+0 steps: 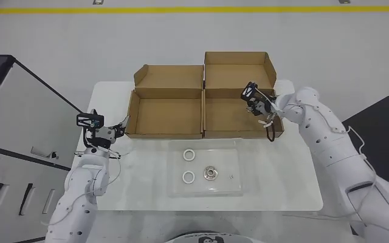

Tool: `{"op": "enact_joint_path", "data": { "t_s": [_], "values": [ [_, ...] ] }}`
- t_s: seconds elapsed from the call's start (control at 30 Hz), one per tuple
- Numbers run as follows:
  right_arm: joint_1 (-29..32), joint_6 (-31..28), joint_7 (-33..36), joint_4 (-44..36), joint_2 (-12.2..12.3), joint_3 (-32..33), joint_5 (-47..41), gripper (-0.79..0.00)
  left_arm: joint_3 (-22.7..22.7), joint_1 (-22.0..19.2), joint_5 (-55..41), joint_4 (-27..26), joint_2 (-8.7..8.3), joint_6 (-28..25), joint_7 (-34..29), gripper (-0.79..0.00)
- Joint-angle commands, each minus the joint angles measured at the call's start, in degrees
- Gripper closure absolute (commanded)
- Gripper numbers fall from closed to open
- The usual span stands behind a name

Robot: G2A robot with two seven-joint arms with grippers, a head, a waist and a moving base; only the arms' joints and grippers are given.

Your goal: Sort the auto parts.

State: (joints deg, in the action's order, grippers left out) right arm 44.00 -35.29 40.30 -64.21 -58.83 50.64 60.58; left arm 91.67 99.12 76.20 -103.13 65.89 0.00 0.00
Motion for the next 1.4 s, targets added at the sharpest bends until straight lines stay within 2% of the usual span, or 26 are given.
{"op": "enact_joint_path", "data": {
  "t_s": [0.0, 0.13, 0.2, 0.3, 0.43, 0.5, 0.53, 0.57, 0.97, 1.37],
  "values": [
    [-0.3, 0.0, -0.4, 0.7, -0.2, -0.4, 0.2, 0.0, 0.0, 0.0, 0.0, 0.0, 0.0, 0.0, 0.0, -0.785],
    [-0.6, 0.1, -0.8, 1.7, -0.7, -1.1, 0.5, 0.0, 0.0, 0.0, 0.0, 0.0, 0.0, 0.0, 0.0, -0.785],
    [-0.6, 0.1, -1.0, 1.9, -0.8, -1.3, 0.5, -0.135, 0.0, 0.0, 0.0, 0.0, 0.0, 0.0, 0.0, -0.785],
    [-0.7, 0.1, -1.1, 2.4, -1.0, -1.5, 0.4, -0.225, 0.0, 0.0, 0.0, 0.0, 0.0, 0.0, 0.0, -0.785],
    [-0.8, -0.1, -1.0, 2.8, -1.2, -1.6, 0.3, -0.302, 0.0, 0.0, 0.0, 0.0, 0.0, 0.0, 0.0, -0.785],
    [-0.8, -0.1, -1.1, 3.0, -1.3, -1.5, 0.1, -0.428, 0.0, 0.0, 0.0, 0.0, 0.0, 0.0, 0.0, -0.785],
    [-0.7, -0.2, -1.0, 3.0, -1.3, -1.4, 0.1, -0.736, 0.0, 0.0, 0.0, 0.0, 0.0, 0.0, 0.0, -0.785],
    [-0.7, -0.3, -1.1, 3.0, -1.3, -1.3, 0.0, -0.785, 0.0, 0.0, 0.0, 0.0, 0.0, 0.0, 0.0, -0.785],
    [2.3, -1.7, -0.5, -3.5, 0.6, 3.8, -0.6, -0.785, 0.0, 0.0, 0.0, 0.0, 0.0, 0.0, 0.0, -0.785],
    [11.1, -1.8, 4.1, -17.9, 4.1, 15.5, -7.6, -0.785, 0.0, 0.0, 0.0, 0.0, 0.0, 0.0, 0.0, -0.785]
  ]
}}
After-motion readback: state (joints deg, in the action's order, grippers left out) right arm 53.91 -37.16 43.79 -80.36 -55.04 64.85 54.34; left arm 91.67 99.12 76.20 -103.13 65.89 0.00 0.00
